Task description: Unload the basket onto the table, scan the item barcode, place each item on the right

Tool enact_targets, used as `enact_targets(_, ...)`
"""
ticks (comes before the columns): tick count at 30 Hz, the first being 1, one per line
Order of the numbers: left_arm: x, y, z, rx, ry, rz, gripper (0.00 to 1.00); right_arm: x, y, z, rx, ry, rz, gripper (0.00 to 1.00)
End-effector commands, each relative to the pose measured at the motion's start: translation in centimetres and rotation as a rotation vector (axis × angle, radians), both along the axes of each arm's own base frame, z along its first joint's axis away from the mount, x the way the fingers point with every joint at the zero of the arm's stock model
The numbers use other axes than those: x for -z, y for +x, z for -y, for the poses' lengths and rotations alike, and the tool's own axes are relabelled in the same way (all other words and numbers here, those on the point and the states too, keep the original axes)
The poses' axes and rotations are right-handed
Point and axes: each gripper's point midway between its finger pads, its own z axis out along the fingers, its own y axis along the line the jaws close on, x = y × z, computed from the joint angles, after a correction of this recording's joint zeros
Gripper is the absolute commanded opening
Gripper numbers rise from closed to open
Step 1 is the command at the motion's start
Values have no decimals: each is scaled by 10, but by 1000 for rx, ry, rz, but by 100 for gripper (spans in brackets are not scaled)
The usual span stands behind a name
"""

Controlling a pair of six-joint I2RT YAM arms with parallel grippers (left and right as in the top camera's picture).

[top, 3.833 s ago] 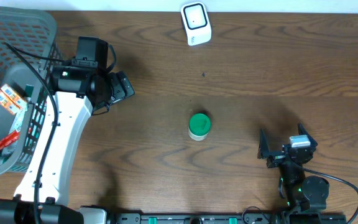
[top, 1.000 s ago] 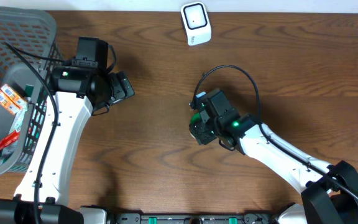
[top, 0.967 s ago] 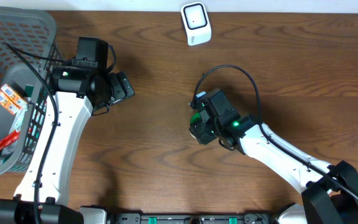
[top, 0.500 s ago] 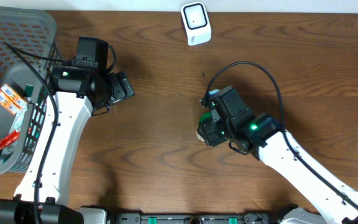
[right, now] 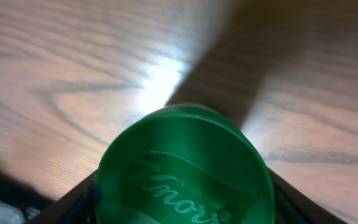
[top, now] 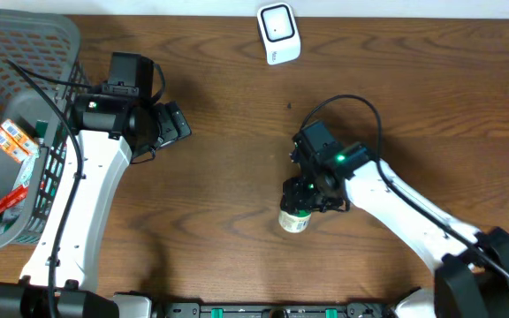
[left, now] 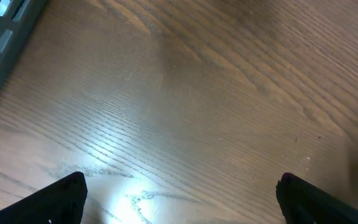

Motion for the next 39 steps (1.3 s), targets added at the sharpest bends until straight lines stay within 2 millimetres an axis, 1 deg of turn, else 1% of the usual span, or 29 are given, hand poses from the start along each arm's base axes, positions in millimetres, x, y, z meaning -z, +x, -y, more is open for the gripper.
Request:
enact_targets(1,3,-1,-3,-2,15,-10,98,12,5,0,25,3,-51,32)
enact_targets(4,3,-1,-3,-2,15,-10,98,28,14,2,16,-4,-52,33)
enact_targets(6,3,-1,-3,-2,15,-10,98,37,25,1,10,-8,-22,39)
enact_targets(8,3,-1,-3,-2,15,-10,98,44,35,1,-1,-15,14,41)
enact_targets(10,3,-1,-3,-2,15,-10,98,48,43,-1,-11,-15,45,44)
enact_targets(14,3,-1,-3,-2,15,-10,98,50,49,-3,-10,-13,68,53)
enact_targets(17,3,-1,-3,-2,15,-10,98,50,51,-3,-10,-16,80,75)
enact_targets(18,3,-1,-3,-2,15,-10,98,50,52,-3,-9,-15,82,93)
enact_targets(19,3,-1,-3,-1,16,-10,98,50,53,-3,-7,-13,84,99)
enact_targets(25,3,-1,-3,-2,15,-10,98,47,56,-3,-2,-7,90,99)
enact_targets(28,3,-1,-3,-2,15,-10,98,40,62,-3,9,2,95,99)
enact_targets(30,3,-1,-3,-2,15,-10,98,32,66,-2,18,2,97,99)
enact_targets(36,3,-1,-3,-2,15,-10,98,1,83,8,9,-15,113,99)
enact_targets(39,3,-1,-3,-2,15,-10,98,-19,95,17,12,-17,128,99)
